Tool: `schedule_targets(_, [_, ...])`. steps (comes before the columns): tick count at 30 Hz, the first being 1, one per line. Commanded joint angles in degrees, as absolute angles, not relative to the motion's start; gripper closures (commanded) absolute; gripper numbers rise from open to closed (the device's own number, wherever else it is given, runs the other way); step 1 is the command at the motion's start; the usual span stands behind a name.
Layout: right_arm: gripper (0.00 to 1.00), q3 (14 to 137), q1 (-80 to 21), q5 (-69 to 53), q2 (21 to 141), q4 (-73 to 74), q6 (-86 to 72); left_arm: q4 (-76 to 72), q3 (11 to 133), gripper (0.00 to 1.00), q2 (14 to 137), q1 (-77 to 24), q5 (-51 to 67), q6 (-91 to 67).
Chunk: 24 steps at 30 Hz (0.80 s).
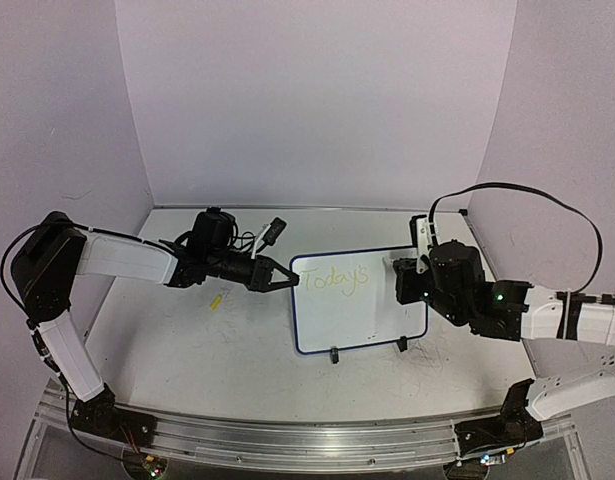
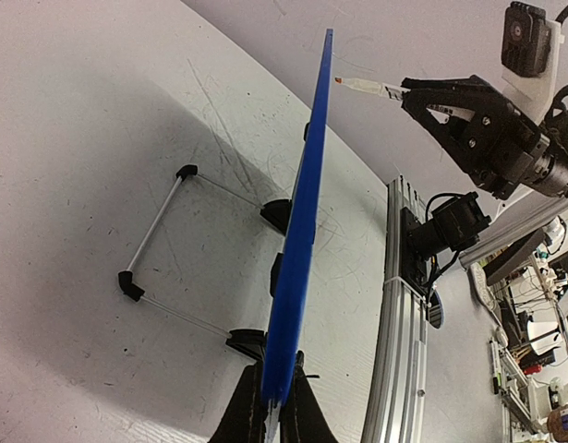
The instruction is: Write a sentence on the whiteboard
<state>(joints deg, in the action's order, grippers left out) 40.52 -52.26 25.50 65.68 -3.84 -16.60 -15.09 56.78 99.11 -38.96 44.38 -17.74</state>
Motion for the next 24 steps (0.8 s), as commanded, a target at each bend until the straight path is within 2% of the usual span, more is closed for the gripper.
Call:
schedule_targets(1, [1.0, 40.36, -51.78, 25.99, 66.29, -5.95, -16.89, -12.42, 58.59, 1.0, 98.79, -38.31, 41.88, -17.59])
schedule_targets(24, [1.0, 40.61, -51.49, 24.5, 68.38, -4.53, -15.9, -12.39, 58.55, 1.0, 98.7, -38.32, 42.1, -17.49])
